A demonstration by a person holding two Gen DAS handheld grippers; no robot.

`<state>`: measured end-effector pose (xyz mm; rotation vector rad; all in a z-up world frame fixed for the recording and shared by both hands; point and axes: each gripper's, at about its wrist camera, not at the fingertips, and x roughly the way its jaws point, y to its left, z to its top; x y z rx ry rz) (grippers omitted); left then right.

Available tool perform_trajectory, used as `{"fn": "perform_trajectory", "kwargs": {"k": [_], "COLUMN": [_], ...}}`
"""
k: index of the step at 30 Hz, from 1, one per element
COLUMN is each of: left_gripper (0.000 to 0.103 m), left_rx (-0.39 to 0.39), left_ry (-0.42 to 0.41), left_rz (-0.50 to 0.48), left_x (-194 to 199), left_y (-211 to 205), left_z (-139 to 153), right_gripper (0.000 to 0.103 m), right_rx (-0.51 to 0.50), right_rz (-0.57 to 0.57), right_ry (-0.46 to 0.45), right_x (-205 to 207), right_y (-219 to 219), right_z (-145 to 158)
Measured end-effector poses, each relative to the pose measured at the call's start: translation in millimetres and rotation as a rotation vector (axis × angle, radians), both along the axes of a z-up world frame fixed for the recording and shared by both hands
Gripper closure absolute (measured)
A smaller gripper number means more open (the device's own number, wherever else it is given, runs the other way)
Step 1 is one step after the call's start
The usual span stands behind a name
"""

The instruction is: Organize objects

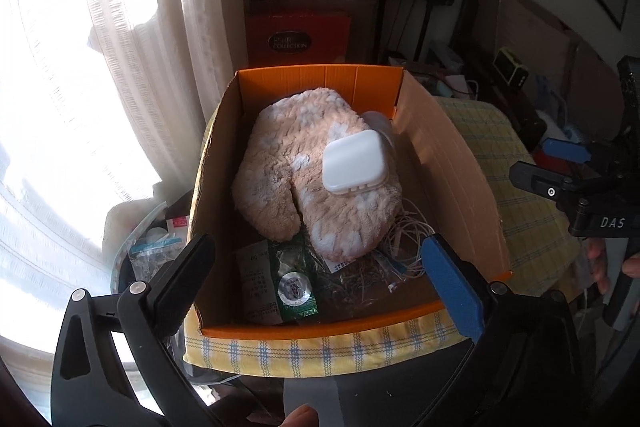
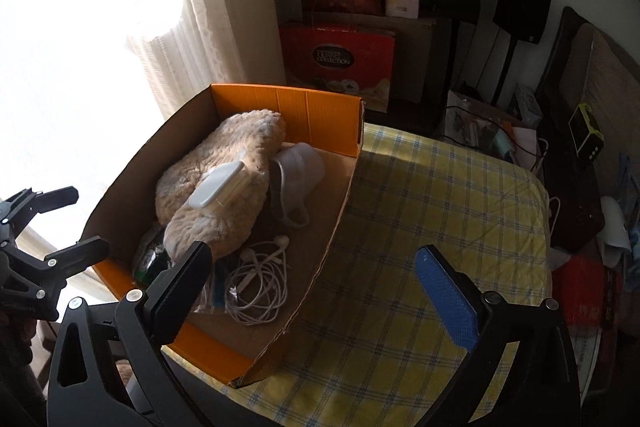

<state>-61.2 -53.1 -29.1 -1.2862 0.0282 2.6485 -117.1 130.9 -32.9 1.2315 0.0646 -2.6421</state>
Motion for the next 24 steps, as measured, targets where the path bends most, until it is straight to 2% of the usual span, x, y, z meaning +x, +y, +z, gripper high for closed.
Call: {"fn": "perform_trajectory", "kwargs": {"k": [5,10,14,24], "left_gripper": [0.0,0.0,0.0,0.0], "left_rx": [0.046,0.037,0.063,0.049], "left_ry": [0.037,0.081,0.084,0.111], "left_rz": [-0.004,0.018,0.01,0.018], "left_x": [13.8,29.3,39.2,56.1], "left_y": [13.2,25.1,34.6,49.8], "left_z": [7.9,8.2,6.9,8.2], "right_gripper": [0.001,0.001,0.001,0.001], "right_rx": [-0.029,-0.03,-0.026,0.03], "right_rz": [-0.086,-0.162,-0.21,-0.304], "right_ry": [0.019,0.067,0.11,0.177], "right_x": [18.4,41.1,60.7,100.5], "right_y": [23.5,39.9,46.2,56.8], "right_z": [2.3,9.7,14.7,16.0]}}
